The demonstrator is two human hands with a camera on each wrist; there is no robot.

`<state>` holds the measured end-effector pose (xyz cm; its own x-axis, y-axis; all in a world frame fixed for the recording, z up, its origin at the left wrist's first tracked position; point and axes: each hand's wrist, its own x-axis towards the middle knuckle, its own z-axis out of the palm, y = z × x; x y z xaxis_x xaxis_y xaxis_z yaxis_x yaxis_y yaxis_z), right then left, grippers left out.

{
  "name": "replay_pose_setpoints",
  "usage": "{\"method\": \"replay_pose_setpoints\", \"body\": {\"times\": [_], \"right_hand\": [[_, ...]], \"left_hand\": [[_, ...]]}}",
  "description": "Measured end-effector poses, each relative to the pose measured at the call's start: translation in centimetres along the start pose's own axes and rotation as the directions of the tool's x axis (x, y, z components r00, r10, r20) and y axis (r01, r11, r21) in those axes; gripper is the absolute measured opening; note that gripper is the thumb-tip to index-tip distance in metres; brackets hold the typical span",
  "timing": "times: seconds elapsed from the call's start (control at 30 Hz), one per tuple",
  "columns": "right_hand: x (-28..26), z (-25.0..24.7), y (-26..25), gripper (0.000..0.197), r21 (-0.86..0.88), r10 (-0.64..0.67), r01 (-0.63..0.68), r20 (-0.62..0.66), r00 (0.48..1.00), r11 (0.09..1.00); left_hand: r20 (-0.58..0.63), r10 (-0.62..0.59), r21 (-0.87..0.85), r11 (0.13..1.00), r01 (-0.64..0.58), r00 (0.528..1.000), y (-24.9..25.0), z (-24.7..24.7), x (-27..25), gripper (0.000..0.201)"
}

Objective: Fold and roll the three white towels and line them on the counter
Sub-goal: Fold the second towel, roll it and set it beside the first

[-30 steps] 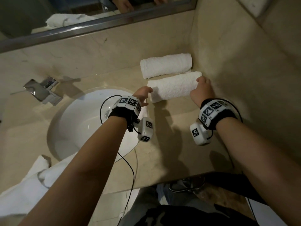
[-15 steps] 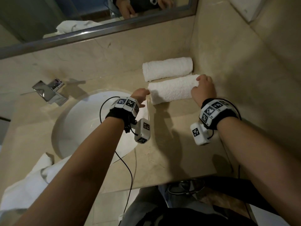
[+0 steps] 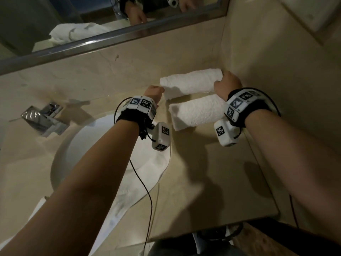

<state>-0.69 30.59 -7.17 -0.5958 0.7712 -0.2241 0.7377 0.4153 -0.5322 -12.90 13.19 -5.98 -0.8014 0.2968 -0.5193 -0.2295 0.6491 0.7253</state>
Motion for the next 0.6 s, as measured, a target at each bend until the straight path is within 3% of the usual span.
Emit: {"method": "replay_pose_setpoints", "body": {"times": [0.1, 0.17, 0.27, 0.33, 0.37, 0.5, 0.6], "right_hand": [[2.0, 0.3, -0.6, 0.039, -0.040, 0.057, -0.054, 0.075, 0.996, 0.998], [3.2, 0.7, -1.0, 0.038, -0.050, 0.103, -0.098, 0.103, 0.989, 0.994], [4.3, 1.1, -1.5, 0.038, -0.063, 0.164, -0.156, 0.145, 0.976, 0.986], [4.4, 1.2, -1.4, 0.038, -0.064, 0.174, -0.164, 0.200, 0.964, 0.984], [4.7, 1.4, -1.2, 0.039, -0.076, 0.182, -0.169, 0.220, 0.958, 0.983], [4.9, 1.7, -0.8, 0.037, -0.074, 0.202, -0.190, 0.244, 0.948, 0.979], [4.7, 1.1, -1.3, 0.039, -0.051, 0.166, -0.159, 0.240, 0.956, 0.986]], "left_hand": [[-0.003, 0.062, 0.126, 0.990, -0.061, 0.998, 0.4, 0.4, 2.1, 0.055], [-0.018, 0.178, 0.326, 0.931, -0.162, 0.984, 0.7, 0.8, 3.6, 0.071], [0.137, 0.416, 0.668, 0.631, -0.394, 0.899, 1.8, 0.9, 5.5, 0.083], [0.303, 0.429, 0.776, 0.408, -0.482, 0.851, 2.5, 1.0, 6.1, 0.088], [0.362, 0.404, 0.795, 0.337, -0.505, 0.840, 2.7, 1.2, 6.8, 0.090], [0.405, 0.393, 0.835, 0.209, -0.509, 0.825, 2.2, 2.6, 8.3, 0.082], [0.345, 0.366, 0.867, 0.228, -0.443, 0.864, 2.6, 3.0, 8.4, 0.073]]}}
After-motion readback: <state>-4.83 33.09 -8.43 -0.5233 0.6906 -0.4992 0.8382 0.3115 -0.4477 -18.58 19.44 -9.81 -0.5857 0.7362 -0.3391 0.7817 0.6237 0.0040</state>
